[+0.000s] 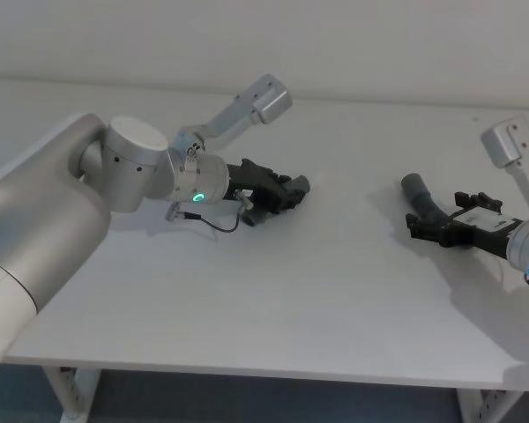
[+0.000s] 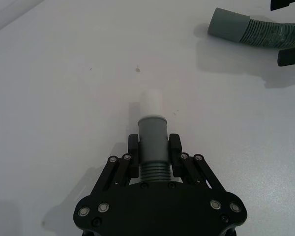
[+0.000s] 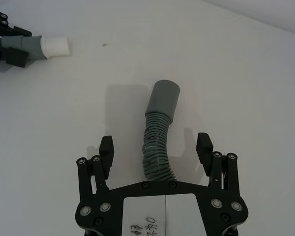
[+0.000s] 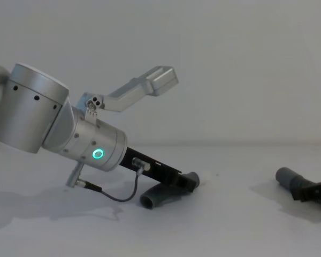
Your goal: Use both hands to pick up one end of the pipe from the table, align the ends, and insert them.
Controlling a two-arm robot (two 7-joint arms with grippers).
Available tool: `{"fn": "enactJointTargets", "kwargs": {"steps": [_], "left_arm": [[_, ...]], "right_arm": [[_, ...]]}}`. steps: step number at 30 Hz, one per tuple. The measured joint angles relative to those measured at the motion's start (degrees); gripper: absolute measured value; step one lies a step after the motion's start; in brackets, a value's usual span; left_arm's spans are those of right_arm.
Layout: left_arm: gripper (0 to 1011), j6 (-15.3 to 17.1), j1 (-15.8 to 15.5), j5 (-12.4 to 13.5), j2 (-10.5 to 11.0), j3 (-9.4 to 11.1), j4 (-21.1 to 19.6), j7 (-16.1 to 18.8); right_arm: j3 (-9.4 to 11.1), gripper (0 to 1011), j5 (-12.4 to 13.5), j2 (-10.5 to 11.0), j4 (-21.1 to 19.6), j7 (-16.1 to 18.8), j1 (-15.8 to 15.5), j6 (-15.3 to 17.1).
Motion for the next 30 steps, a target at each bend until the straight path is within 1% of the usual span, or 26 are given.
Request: {"fn": "enactJointTargets", "kwargs": {"steps": [16,18,19,23,25,29,30], "left_arm": [[343,0.0,0.0,0.0,0.0,0.0,0.0,0.0],[343,0.0,0.0,0.0,0.0,0.0,0.0,0.0],[343,0.0,0.0,0.0,0.0,0.0,0.0,0.0],[343,0.0,0.0,0.0,0.0,0.0,0.0,0.0],[343,0.0,0.0,0.0,0.0,0.0,0.0,0.0],[343,0.0,0.0,0.0,0.0,0.0,0.0,0.0],[343,0.0,0.0,0.0,0.0,0.0,0.0,0.0]], "right_arm": [[0.1,1001,-0.6,-1.3,1.0,-0.2,0.8,2.0],[0.1,984,-0.6,-1.4,1.0,-0.2,0.8,2.2],[0.1,951,-0.6,-1.5,1.1,-0.3,0.9,2.3],[0.2,886,-0.7,-1.7,1.2,-0.3,1.0,2.7],[0.2,816,-0.7,-1.7,1.2,-0.4,1.0,2.8],[0.2,712,-0.7,-1.8,1.3,-0.4,1.1,3.0],[0.2,666,-0.7,-1.9,1.3,-0.4,1.1,3.0]]}}
